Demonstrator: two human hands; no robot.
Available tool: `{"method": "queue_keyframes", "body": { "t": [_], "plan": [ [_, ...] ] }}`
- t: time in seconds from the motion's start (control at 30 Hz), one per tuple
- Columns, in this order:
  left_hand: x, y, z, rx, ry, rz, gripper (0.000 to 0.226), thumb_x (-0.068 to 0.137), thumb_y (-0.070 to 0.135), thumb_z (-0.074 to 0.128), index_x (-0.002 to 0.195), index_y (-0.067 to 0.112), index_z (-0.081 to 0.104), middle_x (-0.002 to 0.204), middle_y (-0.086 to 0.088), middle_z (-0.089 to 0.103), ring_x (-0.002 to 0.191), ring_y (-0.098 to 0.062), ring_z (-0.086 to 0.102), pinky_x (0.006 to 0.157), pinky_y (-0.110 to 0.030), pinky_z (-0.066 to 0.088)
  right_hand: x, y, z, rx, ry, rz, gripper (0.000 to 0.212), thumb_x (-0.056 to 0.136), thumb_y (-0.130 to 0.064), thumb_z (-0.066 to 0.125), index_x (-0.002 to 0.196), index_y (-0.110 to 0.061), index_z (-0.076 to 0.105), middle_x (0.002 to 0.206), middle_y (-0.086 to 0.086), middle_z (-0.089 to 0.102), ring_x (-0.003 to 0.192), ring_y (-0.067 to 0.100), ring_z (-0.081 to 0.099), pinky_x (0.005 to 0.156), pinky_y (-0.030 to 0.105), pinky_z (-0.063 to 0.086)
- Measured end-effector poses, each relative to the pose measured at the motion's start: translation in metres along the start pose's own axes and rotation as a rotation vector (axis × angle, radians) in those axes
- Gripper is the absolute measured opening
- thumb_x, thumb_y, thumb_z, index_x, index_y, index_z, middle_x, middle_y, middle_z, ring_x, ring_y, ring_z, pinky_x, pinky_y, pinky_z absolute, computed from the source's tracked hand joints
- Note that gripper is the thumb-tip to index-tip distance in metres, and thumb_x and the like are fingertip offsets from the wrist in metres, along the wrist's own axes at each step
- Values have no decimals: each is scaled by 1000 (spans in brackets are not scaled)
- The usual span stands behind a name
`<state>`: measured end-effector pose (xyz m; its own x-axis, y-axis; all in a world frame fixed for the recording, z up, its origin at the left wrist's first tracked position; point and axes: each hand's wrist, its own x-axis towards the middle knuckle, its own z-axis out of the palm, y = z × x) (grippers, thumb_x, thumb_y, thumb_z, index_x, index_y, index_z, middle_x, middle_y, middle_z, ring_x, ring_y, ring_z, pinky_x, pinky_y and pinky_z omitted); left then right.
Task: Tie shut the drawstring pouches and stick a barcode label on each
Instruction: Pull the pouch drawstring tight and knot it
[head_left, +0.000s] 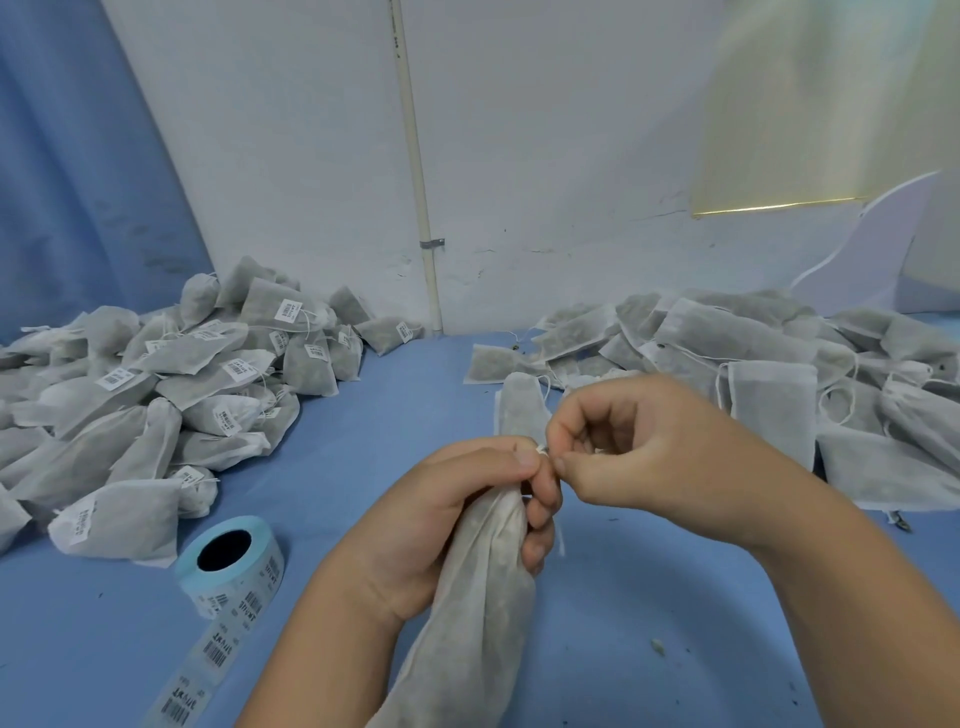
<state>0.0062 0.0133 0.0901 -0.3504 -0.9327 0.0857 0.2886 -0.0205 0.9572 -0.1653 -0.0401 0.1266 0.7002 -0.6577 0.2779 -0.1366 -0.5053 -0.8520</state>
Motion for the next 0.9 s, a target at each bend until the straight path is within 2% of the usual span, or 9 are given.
{"method": "queue_keyframes", "body": {
  "t": [0.17,0.33,0.47,0.6,0.73,0.9],
  "plan": [
    [-3,4,-2,65,-4,-8,18,77,24,61,68,10,67,63,-4,55,52,-18,55,54,-28,46,0,2,1,23,-21,8,6,68,-19,62,63,-21,65,57,-9,52,54,6,42,52,17,37],
    [-3,5,1,-13,-68,7,19,81,23,57,70,11,66,64,-2,55,53,-16,56,54,-27,46,0,2,1,64,-14,-12,9,72,-13,64,67,-19,67,61,-5,57,59,10,47,54,18,39],
    [-4,6,1,-32,-68,4,19,82,23,56,70,12,66,63,-2,54,53,-16,55,55,-27,45,-2,-2,1,71,6,-31,6,69,-14,64,66,-18,67,57,-9,56,56,7,47,52,15,39],
    [-4,7,2,-9,-51,4,19,81,22,57,69,11,66,62,-3,54,53,-17,55,54,-27,45,-1,-3,0,40,17,-34,20,76,-3,67,65,-18,67,57,-10,56,56,7,48,53,16,39],
    [-6,9,3,67,-17,14,18,79,23,59,67,11,66,61,-3,55,52,-18,55,54,-28,46,-1,-4,2,24,23,-24,7,68,-15,64,64,-20,66,56,-11,55,55,7,47,52,16,39],
    [-9,13,2,156,12,-8,18,77,26,61,66,12,67,62,-2,56,54,-18,56,56,-27,48,-1,-2,4,29,-26,10,5,65,-18,61,63,-21,64,55,-10,53,50,4,42,49,16,36]
  ]
}}
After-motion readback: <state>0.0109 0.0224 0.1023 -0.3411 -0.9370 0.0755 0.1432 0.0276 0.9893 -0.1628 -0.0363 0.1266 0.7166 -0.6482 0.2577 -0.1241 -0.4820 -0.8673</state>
